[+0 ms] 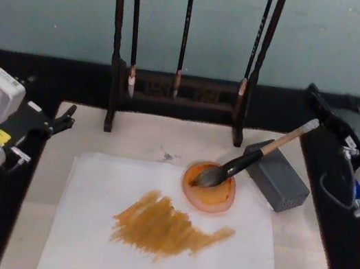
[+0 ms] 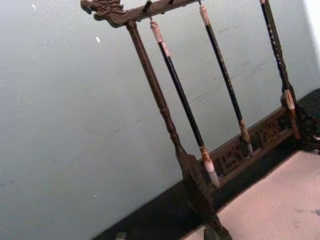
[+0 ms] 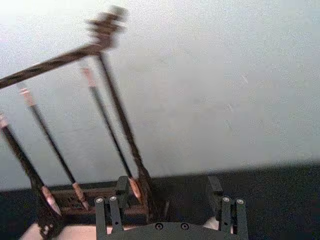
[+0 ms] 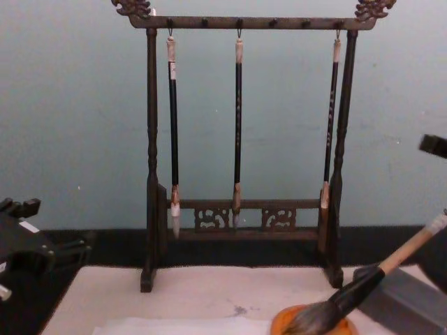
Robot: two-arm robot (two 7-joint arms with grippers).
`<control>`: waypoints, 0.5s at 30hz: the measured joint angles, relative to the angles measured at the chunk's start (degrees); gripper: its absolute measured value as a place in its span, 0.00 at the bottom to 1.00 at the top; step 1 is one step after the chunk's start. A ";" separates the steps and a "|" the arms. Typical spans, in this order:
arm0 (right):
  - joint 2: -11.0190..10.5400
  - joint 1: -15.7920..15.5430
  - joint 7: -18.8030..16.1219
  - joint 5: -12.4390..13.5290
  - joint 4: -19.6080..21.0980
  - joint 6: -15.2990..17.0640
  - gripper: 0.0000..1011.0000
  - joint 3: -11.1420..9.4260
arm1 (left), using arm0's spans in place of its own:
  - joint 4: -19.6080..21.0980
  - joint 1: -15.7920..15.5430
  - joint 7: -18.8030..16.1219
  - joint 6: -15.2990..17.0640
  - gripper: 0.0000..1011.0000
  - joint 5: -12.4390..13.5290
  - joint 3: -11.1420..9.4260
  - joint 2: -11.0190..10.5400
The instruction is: Pick up the brush from the inkstone, write on the paper, then place the brush back to its original position.
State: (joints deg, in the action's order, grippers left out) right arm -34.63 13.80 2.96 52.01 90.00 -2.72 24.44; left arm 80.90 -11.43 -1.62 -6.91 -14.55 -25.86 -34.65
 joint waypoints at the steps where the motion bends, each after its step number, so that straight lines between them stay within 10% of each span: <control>1: -0.27 0.14 0.02 -1.49 0.29 -0.43 0.99 0.40 | 0.00 0.00 0.00 0.00 1.00 0.00 0.00 0.00; 6: -1.85 1.49 0.66 -11.19 1.69 -1.71 0.99 3.26 | 0.00 0.00 0.00 0.00 1.00 0.00 0.00 0.00; 15: -2.48 3.27 -0.36 -18.51 0.82 -0.27 0.99 5.98 | 0.00 0.00 0.00 0.00 1.00 0.00 0.00 0.00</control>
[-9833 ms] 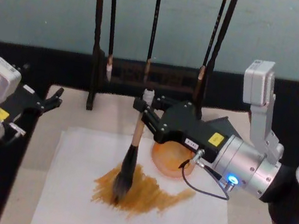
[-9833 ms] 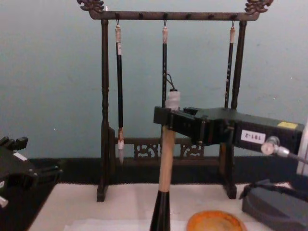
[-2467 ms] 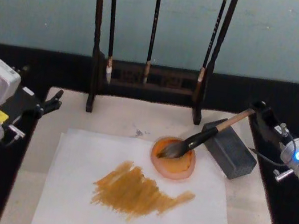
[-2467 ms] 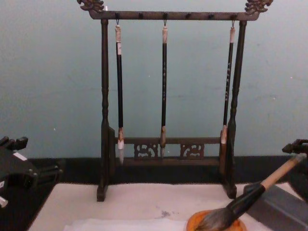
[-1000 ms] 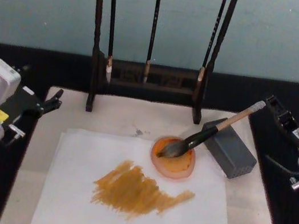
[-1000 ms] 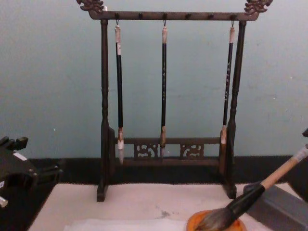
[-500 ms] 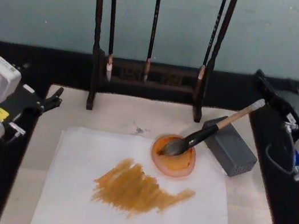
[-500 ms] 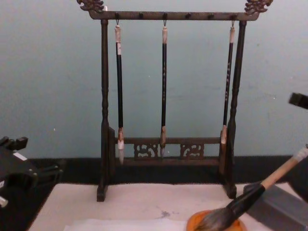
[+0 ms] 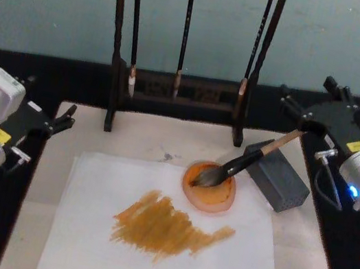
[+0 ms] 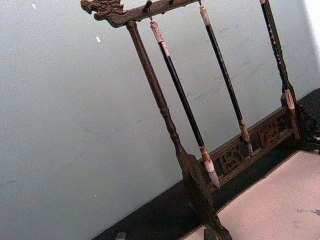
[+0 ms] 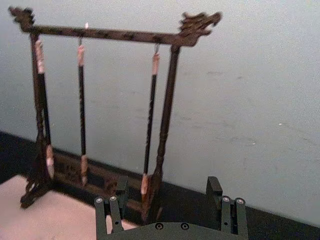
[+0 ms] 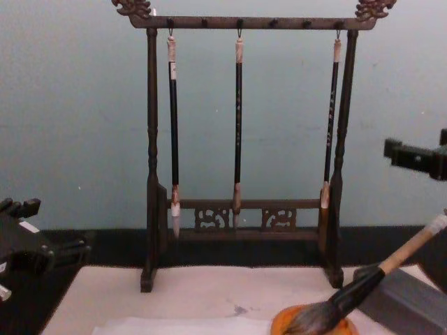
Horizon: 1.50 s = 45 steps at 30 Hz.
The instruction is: Pick up the brush from the inkstone, write on the paper, then place the brush back to its original position.
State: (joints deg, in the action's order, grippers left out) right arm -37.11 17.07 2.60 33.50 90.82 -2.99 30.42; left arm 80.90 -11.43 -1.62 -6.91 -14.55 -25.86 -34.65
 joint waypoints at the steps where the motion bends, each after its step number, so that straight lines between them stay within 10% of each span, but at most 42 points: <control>1: -0.01 0.02 -0.29 -0.19 -0.08 0.15 0.99 0.12 | 0.00 0.00 0.00 0.00 1.00 0.00 0.00 0.00; 13: 0.71 -4.40 -2.26 2.11 1.23 0.54 0.99 -1.19 | 0.00 0.00 0.00 0.00 1.00 0.00 0.00 0.00; 22: 3.68 -7.63 3.59 -3.74 -1.54 -4.14 0.99 -1.63 | 0.00 0.00 0.00 0.00 1.00 0.00 0.00 0.00; 45: 8.01 -9.34 5.34 -5.82 -6.46 -8.10 0.99 -4.16 | 0.00 0.00 0.00 0.00 1.00 0.00 0.00 0.00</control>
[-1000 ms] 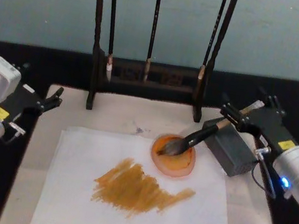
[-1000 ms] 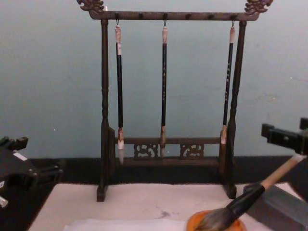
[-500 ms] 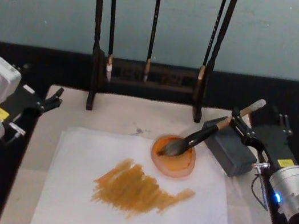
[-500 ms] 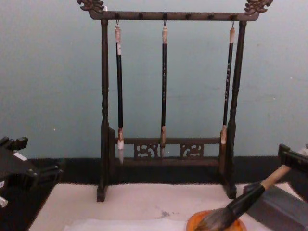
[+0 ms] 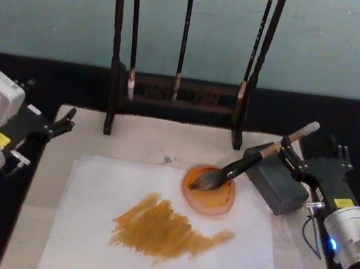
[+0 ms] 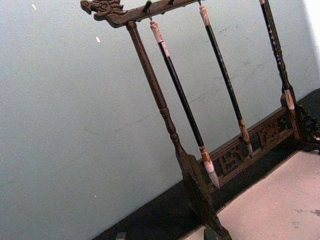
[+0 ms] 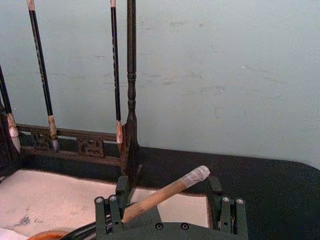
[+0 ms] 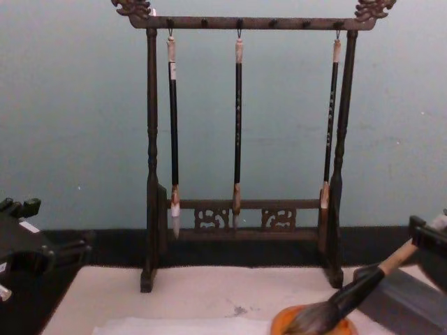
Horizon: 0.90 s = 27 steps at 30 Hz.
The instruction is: Pick up the brush from the inkstone, write on the paper, then place the brush back to its original position.
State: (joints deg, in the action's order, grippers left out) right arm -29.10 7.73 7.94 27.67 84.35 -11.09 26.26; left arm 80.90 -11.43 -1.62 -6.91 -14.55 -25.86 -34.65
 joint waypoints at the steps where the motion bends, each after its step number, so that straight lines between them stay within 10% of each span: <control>1: -0.02 0.02 0.00 0.02 0.01 0.00 0.99 0.02 | 0.00 0.00 0.00 0.00 1.00 0.00 0.00 0.00; 27: -0.18 0.13 0.01 0.21 0.14 0.03 0.99 0.19 | 0.00 0.00 0.00 0.00 1.00 0.00 0.00 0.00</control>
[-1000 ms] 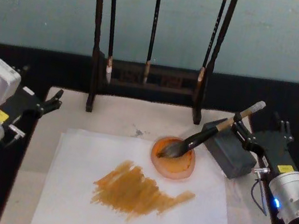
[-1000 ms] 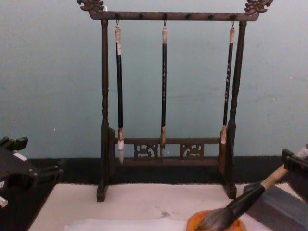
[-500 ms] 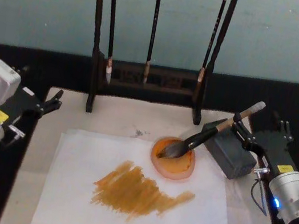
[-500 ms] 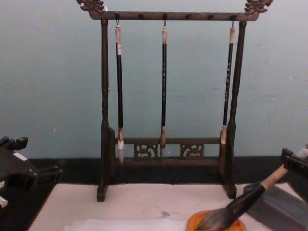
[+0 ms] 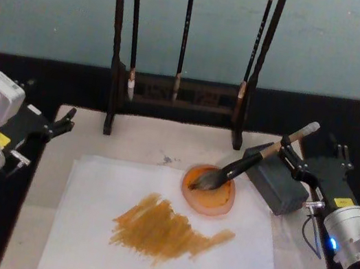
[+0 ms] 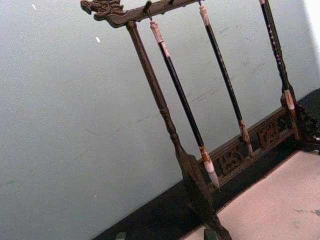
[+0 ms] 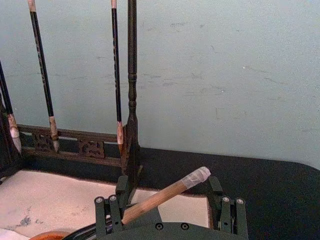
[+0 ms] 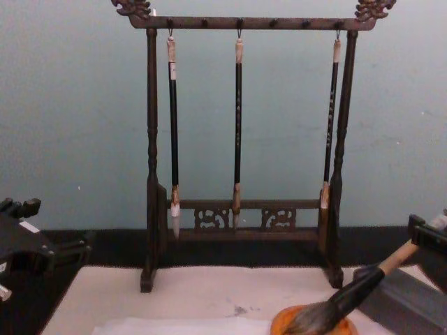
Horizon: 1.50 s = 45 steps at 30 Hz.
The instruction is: Pick up the brush from the inkstone, write on the paper, then place the brush back to its original position.
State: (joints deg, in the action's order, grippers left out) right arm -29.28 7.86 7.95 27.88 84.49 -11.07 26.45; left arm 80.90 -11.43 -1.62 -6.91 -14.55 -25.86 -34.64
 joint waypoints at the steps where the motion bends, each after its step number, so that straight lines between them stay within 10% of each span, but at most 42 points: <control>1: 0.00 0.00 0.00 0.02 0.00 0.00 0.99 0.00 | 0.00 0.00 0.00 0.00 1.00 0.00 0.00 0.00; 45: 0.00 0.00 0.00 0.05 0.00 0.01 0.99 0.00 | 0.00 0.00 0.00 0.00 1.00 0.00 0.00 0.00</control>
State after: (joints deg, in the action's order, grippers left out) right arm -29.28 7.86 7.96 27.93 84.49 -11.06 26.45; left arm 80.90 -11.43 -1.62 -6.91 -14.55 -25.86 -34.65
